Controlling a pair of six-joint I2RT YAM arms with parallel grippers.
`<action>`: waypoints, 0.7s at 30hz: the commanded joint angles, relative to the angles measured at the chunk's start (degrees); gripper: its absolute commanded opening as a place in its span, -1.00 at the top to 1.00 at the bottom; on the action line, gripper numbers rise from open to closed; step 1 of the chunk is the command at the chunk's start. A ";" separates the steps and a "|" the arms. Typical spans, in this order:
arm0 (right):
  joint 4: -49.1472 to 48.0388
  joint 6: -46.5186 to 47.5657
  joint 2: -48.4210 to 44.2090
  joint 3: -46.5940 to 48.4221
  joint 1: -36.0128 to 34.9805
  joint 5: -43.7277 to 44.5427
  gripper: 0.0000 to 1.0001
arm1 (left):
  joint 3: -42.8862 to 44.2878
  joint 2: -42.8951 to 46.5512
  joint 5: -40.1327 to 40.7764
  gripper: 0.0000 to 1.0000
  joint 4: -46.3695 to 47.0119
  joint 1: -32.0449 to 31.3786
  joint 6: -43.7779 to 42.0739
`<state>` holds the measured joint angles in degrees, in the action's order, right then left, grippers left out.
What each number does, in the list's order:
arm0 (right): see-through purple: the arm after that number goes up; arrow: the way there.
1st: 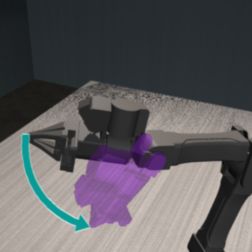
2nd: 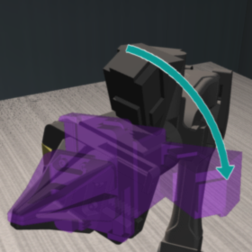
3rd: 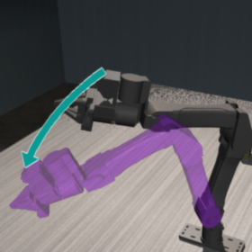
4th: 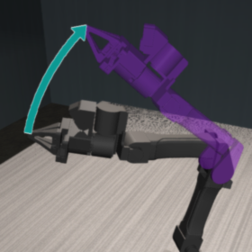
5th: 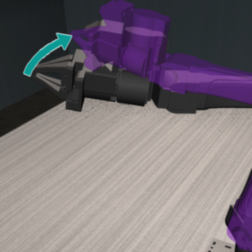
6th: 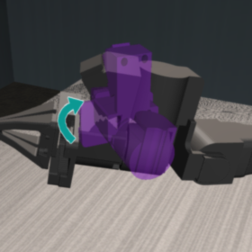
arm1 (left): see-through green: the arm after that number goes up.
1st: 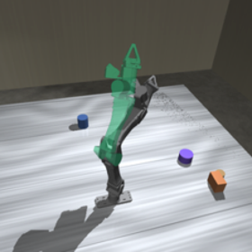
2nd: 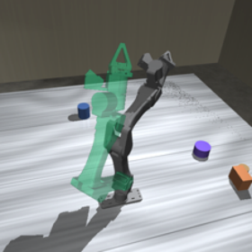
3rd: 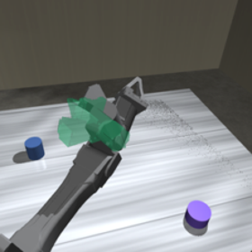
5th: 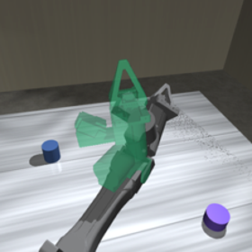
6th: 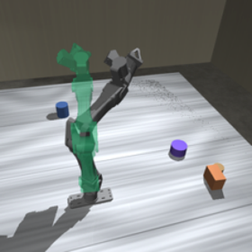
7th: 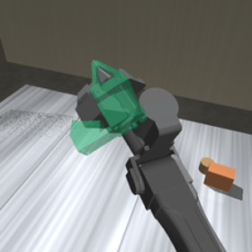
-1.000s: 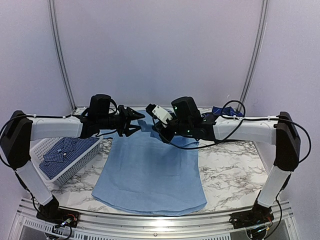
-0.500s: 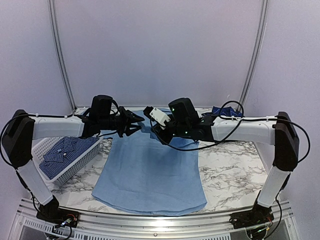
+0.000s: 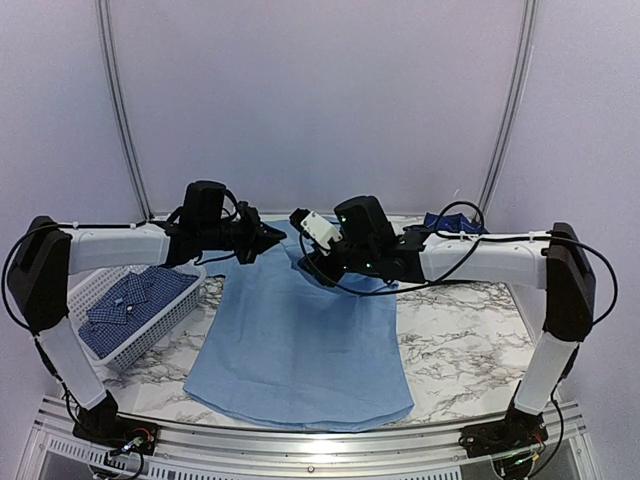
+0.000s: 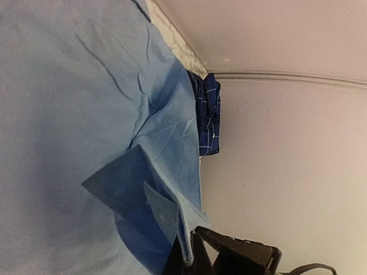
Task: Fold and stack the long sleeve shirts
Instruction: Pass from the right arm to the left, then pick up the corner of the shirt from the center of the board.
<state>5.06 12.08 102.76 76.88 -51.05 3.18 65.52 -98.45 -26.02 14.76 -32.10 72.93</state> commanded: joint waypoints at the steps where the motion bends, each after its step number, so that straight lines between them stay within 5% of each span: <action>1: 1.07 -5.78 -2.11 1.66 -0.23 4.94 -0.16 | 7.70 0.55 2.27 1.00 -4.10 1.93 -9.23; 9: 9.74 -20.57 -9.48 -2.76 1.58 9.81 -0.30 | 21.16 1.46 15.46 1.00 -20.49 3.10 -26.91; 21: 24.05 -40.94 -22.87 -18.98 1.42 8.87 -0.27 | 19.18 5.04 23.27 1.00 -25.11 6.08 -27.81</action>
<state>21.58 -19.20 83.72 62.26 -49.17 13.15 85.67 -96.77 -5.89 -7.68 -26.81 47.68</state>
